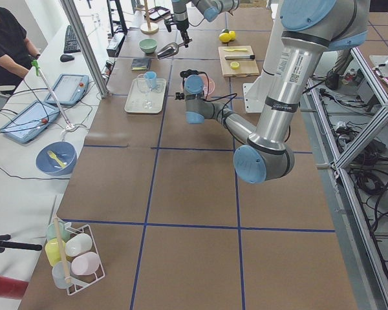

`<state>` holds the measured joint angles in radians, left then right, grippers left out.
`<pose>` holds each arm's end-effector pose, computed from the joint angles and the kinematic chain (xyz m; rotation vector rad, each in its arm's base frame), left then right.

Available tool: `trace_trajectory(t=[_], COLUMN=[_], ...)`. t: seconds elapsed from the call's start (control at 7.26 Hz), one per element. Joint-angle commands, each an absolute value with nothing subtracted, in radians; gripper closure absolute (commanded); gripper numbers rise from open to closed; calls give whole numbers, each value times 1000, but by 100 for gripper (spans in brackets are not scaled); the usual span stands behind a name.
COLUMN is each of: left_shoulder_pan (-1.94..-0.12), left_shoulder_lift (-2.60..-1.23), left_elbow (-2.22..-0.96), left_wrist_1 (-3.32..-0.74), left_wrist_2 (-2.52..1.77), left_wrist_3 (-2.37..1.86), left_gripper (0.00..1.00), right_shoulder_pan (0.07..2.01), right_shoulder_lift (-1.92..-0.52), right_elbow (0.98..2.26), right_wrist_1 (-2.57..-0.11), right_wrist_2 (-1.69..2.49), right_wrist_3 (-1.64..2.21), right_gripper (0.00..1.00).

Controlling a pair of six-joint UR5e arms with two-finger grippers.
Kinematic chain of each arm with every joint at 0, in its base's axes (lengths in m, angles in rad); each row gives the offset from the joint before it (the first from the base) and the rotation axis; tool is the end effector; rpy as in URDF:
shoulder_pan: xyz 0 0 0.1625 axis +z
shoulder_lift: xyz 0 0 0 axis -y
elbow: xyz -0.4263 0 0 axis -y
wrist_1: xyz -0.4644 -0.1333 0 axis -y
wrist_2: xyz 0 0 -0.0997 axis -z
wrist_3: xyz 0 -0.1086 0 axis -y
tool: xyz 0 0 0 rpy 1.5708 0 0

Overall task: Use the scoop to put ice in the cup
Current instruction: 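Bring the empty scoop back beside the bowl with the right gripper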

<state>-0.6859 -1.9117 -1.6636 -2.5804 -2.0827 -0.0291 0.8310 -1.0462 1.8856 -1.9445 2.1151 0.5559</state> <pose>0.4681 -0.4867 0.2823 1.1392 1.0529 1.0551 -0.3843 -0.5354 0.2241 0.0397 -0.7024 -0.3030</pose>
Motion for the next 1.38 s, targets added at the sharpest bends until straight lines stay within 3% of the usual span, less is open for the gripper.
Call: trace_trajectory(t=[0.0, 0.28, 0.55, 0.83, 1.24], left_shoulder_pan=[-733, -784, -883, -933, -951], left_shoulder_lift=[-1907, -1887, -1885, -1887, -1885], left_elbow=[-1661, -1660, -1664, -1667, -1681], left_wrist_1=[-2574, -2565, -2400, -2249, -2230], left_wrist_2=[-2080, -2124, -2204, -2206, -2207], left_wrist_3=[-29, -26, -28, -26, -26], left_gripper=[0, 0, 0, 0, 0], right_shoulder_pan=[833, 804, 746, 665, 615], right_shoulder_lift=[-1286, -1536, -1731, -1756, -1769], right_elbow=[1954, 1962, 1963, 1954, 1941], right_wrist_1=[-1655, -1258, -1051, -1051, -1051], right_wrist_2=[2091, 1984, 1924, 1913, 1911], right_wrist_3=[771, 990, 1086, 1088, 1085], right_gripper=[100, 100, 100, 100, 100])
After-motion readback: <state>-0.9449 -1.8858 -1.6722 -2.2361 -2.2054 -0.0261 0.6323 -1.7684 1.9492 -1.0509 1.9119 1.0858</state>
